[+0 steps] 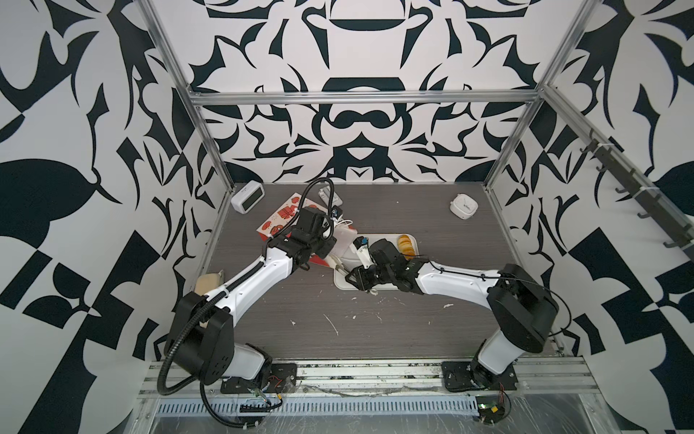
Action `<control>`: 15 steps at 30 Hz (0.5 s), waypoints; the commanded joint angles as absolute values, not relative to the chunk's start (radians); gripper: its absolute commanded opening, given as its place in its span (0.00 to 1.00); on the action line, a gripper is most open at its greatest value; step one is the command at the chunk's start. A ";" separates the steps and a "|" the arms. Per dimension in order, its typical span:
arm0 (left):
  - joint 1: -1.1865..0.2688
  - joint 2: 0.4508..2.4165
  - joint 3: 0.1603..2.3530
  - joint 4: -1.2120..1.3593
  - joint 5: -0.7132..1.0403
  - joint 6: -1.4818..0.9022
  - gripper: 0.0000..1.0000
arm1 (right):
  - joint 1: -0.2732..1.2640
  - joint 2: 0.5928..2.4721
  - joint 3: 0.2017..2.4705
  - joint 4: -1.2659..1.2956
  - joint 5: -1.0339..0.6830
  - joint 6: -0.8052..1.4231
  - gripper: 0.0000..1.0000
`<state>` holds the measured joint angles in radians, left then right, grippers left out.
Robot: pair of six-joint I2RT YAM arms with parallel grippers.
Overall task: Take the fake bread out of the paper bag
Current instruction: 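Move the open tongs back toward the bag opening with the right gripper, then insert the tongs deep into the bag toward the remaining breads with the right gripper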
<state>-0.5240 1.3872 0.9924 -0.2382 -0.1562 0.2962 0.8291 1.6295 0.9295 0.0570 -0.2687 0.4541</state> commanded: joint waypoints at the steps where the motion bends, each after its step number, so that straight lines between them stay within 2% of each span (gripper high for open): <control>1: -0.528 1.306 0.937 -0.139 -0.122 0.326 0.02 | 0.836 1.532 0.912 0.117 -0.187 0.466 0.35; 9: -0.529 1.222 0.876 -0.135 -0.088 0.319 0.02 | 0.835 1.479 0.930 0.011 -0.205 0.437 0.35; 15: -0.531 1.154 0.823 -0.135 -0.087 0.332 0.02 | 0.835 1.504 0.917 0.075 -0.251 0.479 0.36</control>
<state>-0.5270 1.1912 0.8436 -0.1524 -0.1074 0.3157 0.8291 1.5112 0.9024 0.0120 -0.2260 0.4587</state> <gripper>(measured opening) 0.051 0.358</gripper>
